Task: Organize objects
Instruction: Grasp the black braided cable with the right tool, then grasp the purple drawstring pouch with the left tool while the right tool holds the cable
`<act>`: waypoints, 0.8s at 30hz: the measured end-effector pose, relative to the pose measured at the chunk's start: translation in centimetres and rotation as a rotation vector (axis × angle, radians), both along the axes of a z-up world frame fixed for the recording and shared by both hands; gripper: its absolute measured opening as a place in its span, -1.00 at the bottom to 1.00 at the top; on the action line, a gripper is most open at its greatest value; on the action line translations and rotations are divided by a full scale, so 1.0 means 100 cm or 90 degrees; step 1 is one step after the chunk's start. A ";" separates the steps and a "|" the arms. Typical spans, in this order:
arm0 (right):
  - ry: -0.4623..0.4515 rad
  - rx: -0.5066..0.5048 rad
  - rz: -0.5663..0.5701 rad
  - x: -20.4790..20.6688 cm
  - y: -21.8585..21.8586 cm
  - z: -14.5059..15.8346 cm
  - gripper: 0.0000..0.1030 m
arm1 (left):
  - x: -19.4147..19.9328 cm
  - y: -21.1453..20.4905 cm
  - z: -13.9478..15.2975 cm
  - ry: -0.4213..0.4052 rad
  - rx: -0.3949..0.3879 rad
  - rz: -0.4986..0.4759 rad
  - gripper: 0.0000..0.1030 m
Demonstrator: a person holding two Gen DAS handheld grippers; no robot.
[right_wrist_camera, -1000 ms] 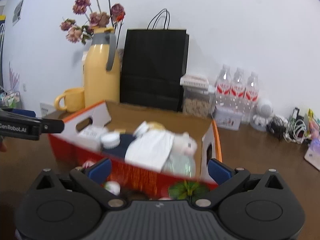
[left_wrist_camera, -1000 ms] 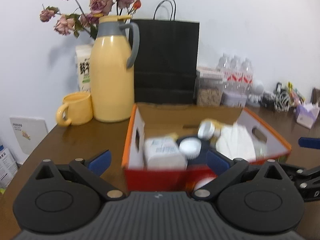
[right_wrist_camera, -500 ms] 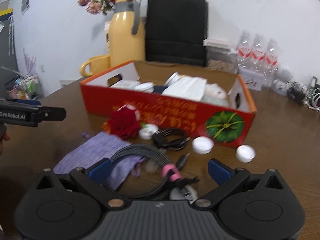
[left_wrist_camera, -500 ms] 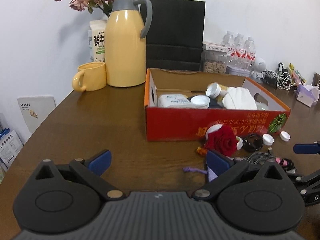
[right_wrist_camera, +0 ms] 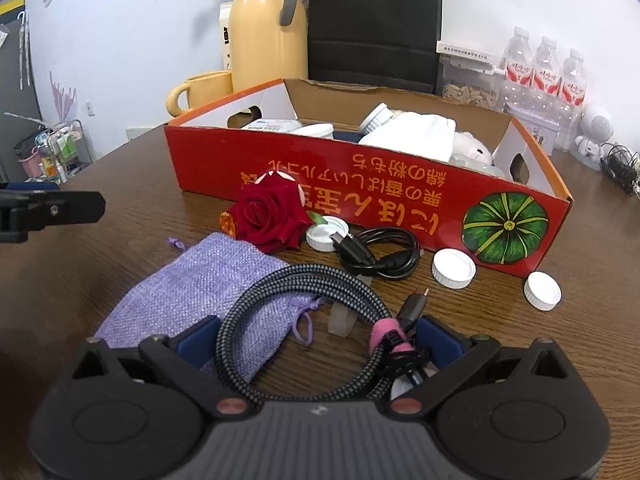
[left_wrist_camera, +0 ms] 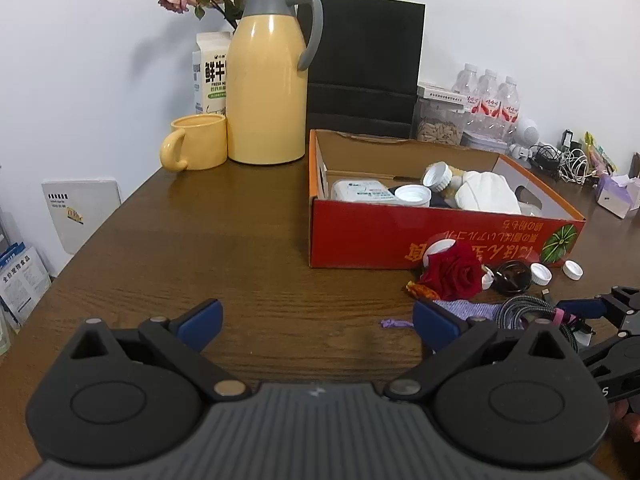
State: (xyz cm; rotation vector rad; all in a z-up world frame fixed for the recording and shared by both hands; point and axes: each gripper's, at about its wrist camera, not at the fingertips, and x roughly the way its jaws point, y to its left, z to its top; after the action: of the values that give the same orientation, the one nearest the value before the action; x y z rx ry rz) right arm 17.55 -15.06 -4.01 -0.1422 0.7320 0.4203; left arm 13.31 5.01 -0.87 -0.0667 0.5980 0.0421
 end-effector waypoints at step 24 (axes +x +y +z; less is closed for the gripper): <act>-0.107 0.027 -0.008 -0.026 -0.005 0.009 0.95 | 0.004 -0.010 -0.008 0.042 -0.004 -0.012 1.00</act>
State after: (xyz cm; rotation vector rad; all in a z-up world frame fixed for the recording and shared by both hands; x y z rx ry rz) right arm 14.92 -15.52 -3.10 -0.1316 0.5579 0.4066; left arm 13.73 3.99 -1.70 -0.0655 0.6639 0.0242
